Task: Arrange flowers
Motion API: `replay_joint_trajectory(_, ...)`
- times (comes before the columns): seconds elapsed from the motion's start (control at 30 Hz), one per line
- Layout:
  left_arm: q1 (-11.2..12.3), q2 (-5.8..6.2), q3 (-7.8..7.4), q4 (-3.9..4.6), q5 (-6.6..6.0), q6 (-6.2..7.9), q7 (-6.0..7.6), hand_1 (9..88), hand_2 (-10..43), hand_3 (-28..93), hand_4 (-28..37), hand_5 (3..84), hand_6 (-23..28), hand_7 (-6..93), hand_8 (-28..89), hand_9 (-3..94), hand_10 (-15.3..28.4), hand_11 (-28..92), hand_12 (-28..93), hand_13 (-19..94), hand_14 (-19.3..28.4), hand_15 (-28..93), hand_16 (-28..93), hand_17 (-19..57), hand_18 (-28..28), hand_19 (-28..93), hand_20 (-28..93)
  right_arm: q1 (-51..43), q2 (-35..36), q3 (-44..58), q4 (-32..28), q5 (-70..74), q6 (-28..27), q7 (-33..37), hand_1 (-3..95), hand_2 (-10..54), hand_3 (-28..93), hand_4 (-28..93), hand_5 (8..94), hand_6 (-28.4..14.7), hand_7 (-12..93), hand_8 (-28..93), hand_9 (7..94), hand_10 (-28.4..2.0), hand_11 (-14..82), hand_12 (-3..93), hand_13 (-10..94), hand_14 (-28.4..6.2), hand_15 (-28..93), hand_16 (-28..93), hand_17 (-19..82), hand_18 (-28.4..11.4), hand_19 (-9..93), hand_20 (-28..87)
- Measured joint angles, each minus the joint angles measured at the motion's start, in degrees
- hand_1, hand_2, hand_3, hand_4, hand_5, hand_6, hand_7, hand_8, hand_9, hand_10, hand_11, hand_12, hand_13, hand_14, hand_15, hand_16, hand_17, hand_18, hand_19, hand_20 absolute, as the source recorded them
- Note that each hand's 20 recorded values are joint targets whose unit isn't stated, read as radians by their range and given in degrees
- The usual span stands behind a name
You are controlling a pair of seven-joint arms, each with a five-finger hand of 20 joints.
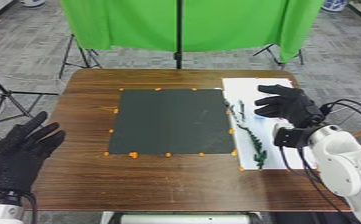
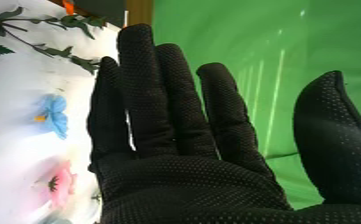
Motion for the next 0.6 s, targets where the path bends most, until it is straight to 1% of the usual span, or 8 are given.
replay_joint_trajectory(0.2,0.0,0.0,0.03,0.0,0.0,0.0,0.02,22.0,9.1,77,-26.5,36.7,9.6,12.2,-8,33.5,19.9,28,11,25,26.9,57,-11,-8.4,22.9,59,11,0.01,0.0,0.0,-0.14,-0.76,0.2,0.55,16.5,12.1,82,-24,45.0,-5.8,19,-14,54.9,-20.2,23.5,14.2,48,-19.4,50,10,13,-22.4,63,17)
replay_joint_trajectory(0.6,-0.04,0.0,0.06,0.02,0.02,0.0,0.05,22.0,9.0,77,-26.5,36.7,9.7,12.3,-8,33.5,19.9,28,11,25,26.9,57,-11,-8.4,22.9,59,11,-0.1,0.06,0.53,-1.69,-4.12,2.93,3.57,17.1,11.2,82,-24,46.0,-6.0,20,-14,56.0,-20.2,25.3,14.4,49,-19.3,52,9,16,-22.5,66,16)
